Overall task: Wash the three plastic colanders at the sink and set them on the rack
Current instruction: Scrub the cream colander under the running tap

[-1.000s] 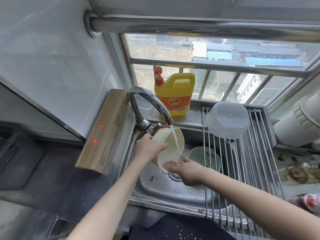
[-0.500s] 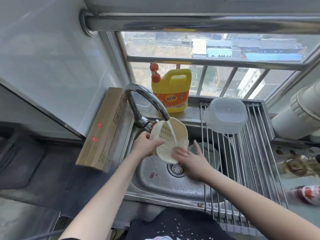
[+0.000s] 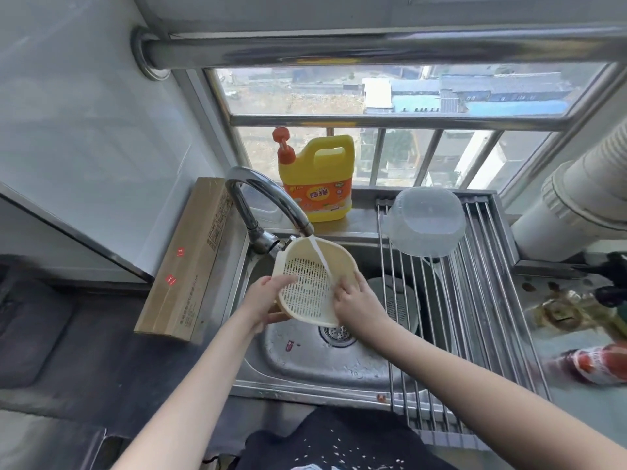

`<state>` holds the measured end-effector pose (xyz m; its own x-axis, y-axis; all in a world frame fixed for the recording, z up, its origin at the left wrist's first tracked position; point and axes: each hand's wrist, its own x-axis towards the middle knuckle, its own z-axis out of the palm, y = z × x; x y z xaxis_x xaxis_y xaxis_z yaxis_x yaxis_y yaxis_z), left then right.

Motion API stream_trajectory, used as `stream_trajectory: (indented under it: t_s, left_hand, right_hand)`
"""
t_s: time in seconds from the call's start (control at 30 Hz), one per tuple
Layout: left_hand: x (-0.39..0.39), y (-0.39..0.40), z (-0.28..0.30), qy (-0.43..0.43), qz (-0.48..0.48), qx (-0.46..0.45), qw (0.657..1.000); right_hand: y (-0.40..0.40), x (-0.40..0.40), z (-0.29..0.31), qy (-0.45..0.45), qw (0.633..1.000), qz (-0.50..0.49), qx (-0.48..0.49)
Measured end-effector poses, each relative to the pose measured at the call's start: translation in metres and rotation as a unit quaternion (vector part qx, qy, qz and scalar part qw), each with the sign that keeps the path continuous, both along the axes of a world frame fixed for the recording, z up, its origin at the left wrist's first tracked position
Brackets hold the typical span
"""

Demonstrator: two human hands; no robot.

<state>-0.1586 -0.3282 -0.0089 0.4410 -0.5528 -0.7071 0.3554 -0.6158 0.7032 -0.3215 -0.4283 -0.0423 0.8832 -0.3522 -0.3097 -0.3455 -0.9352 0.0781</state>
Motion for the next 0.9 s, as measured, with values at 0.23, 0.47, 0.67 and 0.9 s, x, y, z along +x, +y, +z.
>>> stream_trajectory:
  t_s: [0.23, 0.47, 0.67, 0.9]
  left_hand:
    - [-0.004, 0.011, -0.013, 0.064, -0.012, 0.011, 0.998]
    - [-0.029, 0.014, -0.027, 0.225, 0.069, -0.013, 0.972]
    - [-0.041, 0.014, -0.034, 0.322, 0.110, -0.063, 0.938]
    - [-0.040, 0.014, -0.045, 0.370, 0.127, -0.069, 0.918]
  right_hand:
    - [-0.011, -0.015, 0.020, 0.015, 0.996, 0.054, 0.068]
    - [-0.026, 0.007, 0.053, 0.225, 0.914, -0.098, 0.324]
    - [-0.020, 0.012, 0.055, -0.052, 0.984, -0.095, 0.145]
    - [-0.032, -0.015, 0.039, -0.284, 0.881, -0.358, 0.126]
